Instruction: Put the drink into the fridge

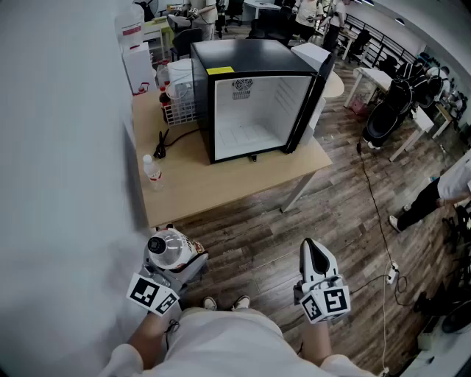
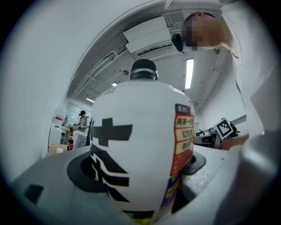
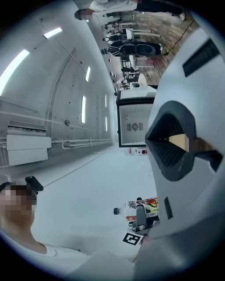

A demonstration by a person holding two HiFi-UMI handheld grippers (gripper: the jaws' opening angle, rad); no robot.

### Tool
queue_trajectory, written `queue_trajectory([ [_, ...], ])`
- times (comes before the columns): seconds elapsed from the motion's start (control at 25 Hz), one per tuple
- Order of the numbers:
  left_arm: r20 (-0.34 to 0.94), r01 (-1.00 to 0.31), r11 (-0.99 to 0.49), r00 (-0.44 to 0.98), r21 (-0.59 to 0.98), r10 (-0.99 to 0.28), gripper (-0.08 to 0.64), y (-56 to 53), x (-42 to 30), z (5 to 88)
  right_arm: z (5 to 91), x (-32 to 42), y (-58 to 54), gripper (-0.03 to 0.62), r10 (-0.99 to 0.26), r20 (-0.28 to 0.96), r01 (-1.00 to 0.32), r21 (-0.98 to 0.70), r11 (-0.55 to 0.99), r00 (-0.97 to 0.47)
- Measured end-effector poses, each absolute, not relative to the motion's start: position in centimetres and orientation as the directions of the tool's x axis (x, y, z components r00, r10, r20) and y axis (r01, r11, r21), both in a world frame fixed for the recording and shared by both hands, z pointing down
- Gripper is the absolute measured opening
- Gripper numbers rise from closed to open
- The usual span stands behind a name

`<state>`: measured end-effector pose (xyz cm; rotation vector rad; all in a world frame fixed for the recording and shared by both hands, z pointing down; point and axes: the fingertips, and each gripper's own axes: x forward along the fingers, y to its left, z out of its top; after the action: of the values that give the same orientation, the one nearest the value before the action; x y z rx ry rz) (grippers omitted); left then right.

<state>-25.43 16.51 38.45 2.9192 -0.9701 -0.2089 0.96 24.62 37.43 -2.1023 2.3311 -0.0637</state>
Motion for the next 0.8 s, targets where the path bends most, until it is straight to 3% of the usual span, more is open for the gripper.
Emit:
queue_trajectory([
  [0.8,-0.111,-0.568,-0.815,0.808,0.113,-0.579,0.460,16.5,-22.2,38.9,38.1,3.4,25.5,0.002,-0.997,0.013,-0.996,-0.048,0.081,-0.082],
])
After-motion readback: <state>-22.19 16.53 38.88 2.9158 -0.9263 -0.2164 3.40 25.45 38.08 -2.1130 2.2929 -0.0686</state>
